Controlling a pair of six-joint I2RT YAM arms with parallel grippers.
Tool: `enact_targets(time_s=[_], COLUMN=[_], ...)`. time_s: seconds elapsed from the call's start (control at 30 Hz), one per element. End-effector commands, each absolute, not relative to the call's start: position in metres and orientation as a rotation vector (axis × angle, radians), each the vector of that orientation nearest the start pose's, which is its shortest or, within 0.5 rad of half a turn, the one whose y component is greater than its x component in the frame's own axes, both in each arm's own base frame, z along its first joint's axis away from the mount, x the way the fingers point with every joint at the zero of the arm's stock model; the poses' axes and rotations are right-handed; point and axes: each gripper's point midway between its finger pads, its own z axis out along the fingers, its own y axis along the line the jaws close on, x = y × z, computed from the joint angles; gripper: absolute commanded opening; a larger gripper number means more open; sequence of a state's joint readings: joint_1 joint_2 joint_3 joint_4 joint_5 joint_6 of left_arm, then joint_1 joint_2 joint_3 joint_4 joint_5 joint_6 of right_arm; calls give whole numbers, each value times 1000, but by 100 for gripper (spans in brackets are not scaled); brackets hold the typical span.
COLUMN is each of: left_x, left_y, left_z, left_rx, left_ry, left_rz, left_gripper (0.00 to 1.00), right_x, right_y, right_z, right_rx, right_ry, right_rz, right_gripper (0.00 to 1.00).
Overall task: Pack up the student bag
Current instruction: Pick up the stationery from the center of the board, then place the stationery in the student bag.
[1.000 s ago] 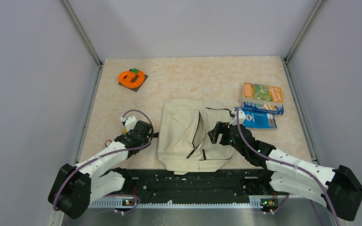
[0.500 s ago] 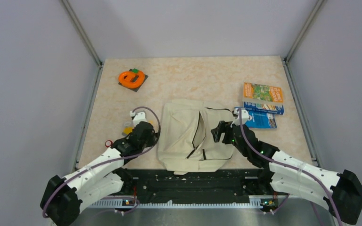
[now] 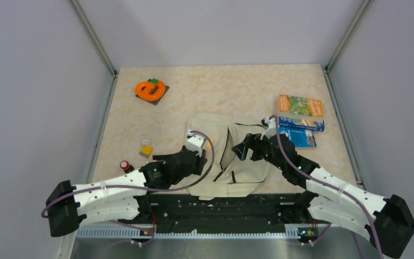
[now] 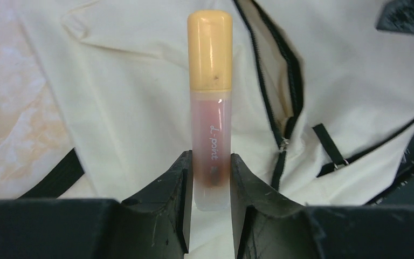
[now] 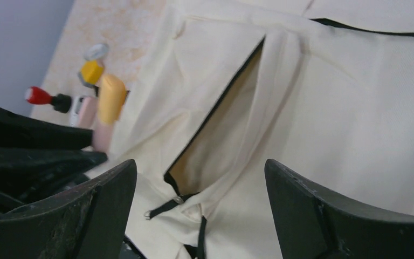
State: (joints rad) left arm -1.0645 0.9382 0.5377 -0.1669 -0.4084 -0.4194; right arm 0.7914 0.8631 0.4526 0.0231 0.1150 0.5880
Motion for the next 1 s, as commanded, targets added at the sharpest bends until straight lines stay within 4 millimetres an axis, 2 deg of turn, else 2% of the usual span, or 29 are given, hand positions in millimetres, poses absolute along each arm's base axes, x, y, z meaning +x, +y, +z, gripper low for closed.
enact_targets(time_s=[0.0,0.17,0.27,0.43,0.7,0.83,0.9,0.97], left_x=[183,162,153,148,150,150,152,156], left_y=[-282,-316,-330,-343,-347,-346,-343,-339], left_z=[166,172,172,174,178,176,174,174], left_rx=[564,662,678,676,661,655,637,608], left_ry=[1925,1891,1875,1855,1837,1849,1860,1876], left_rz=[-603,-719,-775,-811,-820,-813,-796,-768], left_gripper=[6,5,5,5,4,5,8,18], right_x=[210,194,191,192,194,194,196,198], right_y=[260,278,282,281,277,275,273,271], right_z=[197,207,201,193,190,188,188,189], right_rx=[-238,-384,-423,-406,-377,-360,-348,-330], right_ry=[1944,1947,1985,2009,2016,2017,2013,2008], right_rz=[1132,1280,1283,1276,1248,1241,1232,1213], right_gripper=[88,88,80,68,47,29,21,17])
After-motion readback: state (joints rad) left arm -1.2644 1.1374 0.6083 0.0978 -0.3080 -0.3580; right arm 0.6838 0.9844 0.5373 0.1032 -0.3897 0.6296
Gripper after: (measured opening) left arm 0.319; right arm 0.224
